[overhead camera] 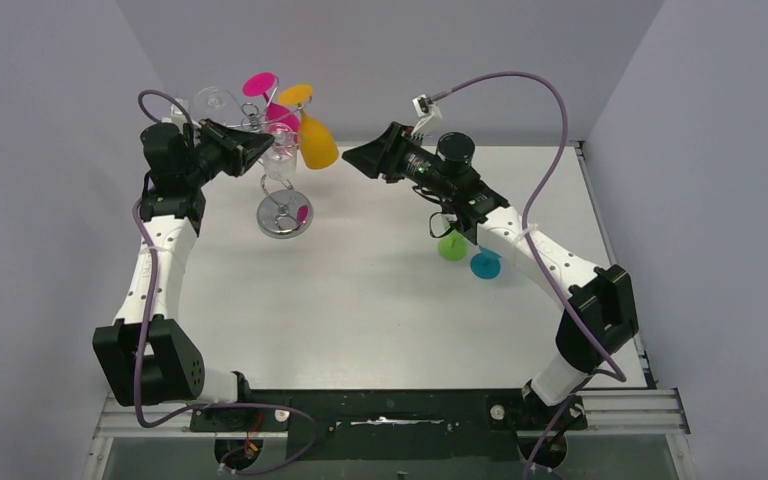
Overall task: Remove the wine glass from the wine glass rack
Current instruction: Pick up the wine glass from the wine rack.
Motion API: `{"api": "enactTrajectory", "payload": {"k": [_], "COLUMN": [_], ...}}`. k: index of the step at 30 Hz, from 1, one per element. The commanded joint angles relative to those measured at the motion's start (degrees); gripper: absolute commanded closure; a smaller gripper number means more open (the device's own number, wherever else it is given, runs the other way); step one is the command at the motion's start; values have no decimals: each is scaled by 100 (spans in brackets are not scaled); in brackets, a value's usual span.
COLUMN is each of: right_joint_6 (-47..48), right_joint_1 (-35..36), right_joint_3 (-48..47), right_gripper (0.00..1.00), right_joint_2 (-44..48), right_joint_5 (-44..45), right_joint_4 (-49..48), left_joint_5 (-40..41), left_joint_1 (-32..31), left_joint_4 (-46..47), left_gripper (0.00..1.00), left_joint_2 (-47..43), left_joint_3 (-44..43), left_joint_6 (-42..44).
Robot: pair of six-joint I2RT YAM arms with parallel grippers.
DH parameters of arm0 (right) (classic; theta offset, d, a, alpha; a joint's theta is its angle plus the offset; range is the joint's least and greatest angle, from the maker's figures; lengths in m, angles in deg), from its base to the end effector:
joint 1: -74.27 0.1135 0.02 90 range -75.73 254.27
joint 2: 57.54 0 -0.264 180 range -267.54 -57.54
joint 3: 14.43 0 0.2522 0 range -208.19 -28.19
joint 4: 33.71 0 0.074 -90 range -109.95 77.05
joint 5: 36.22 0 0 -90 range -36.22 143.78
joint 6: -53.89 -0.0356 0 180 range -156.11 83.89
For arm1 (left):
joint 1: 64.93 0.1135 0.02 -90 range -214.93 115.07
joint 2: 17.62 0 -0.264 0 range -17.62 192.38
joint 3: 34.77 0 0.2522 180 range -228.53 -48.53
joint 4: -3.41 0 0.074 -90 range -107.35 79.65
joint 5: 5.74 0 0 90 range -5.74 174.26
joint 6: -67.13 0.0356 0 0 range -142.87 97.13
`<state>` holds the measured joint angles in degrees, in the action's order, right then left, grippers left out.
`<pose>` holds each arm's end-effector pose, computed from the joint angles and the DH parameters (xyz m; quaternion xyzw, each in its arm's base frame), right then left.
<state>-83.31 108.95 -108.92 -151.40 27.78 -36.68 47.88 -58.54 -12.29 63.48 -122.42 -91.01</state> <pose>0.3166 0.2380 0.3863 -0.0903 0.6809 0.5818 0.4356 0.3314 0.0159 0.3868 -0.2768 0.6981 -0.5201 0.4068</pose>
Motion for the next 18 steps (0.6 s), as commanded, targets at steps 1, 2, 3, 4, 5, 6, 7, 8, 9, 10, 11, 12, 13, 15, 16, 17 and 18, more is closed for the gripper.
{"api": "enactTrajectory", "payload": {"k": [1,2,3,4,5,6,7,8,9,10,11,12,13,15,16,17,18], "right_joint_6": [217,224,235,230,229,233,237,243,246,253,261,268,277,281,282,282,286], "right_joint_1": [-5,-2,-4,-5,-3,-2,0,-7,-5,-7,-5,-5,-5,-4,-5,-5,-5], "right_joint_3": [89,123,156,196,234,274,319,361,420,452,478,499,516,559,585,611,637], "right_gripper": [47,47,47,47,47,47,47,47,47,47,47,47,47,47,47,47,47], "right_joint_2": [408,445,482,514,544,578,612,655,691,719,737,751,763,786,802,815,842], "right_joint_5": [263,270,275,286,284,288,282,302,323,341,351,347,347,339,336,355,358], "right_joint_4": [-199,-199,-199,-199,-199,-199,-206,-207,-216,-229,-233,-227,-218,-217,-220,-219,-223], "left_joint_5": [191,251,325,387,453,530,607,696,780,831,895,927,1001,1120,1135,1166,1221], "left_joint_1": [37,37,37,37,37,37,33,25,7,-9,-29,-58,-93,-179,-220,-268,-323], "left_joint_4": [656,641,683,719,736,723,723,710,690,682,647,601,584,541,525,513,496], "left_gripper": [100,100,100,100,100,100,100,100,100,100,100,100,100,100,100,100,100], "left_joint_2": [-331,-324,-325,-309,-297,-282,-268,-257,-227,-196,-165,-132,-105,-42,3,51,81], "left_joint_3": [-13,-46,-66,-95,-142,-201,-241,-295,-358,-422,-492,-560,-624,-760,-824,-887,-937], "left_joint_6": [-30,-43,-82,-127,-159,-178,-193,-194,-191,-191,-187,-164,-146,-115,-108,-104,-91]}}
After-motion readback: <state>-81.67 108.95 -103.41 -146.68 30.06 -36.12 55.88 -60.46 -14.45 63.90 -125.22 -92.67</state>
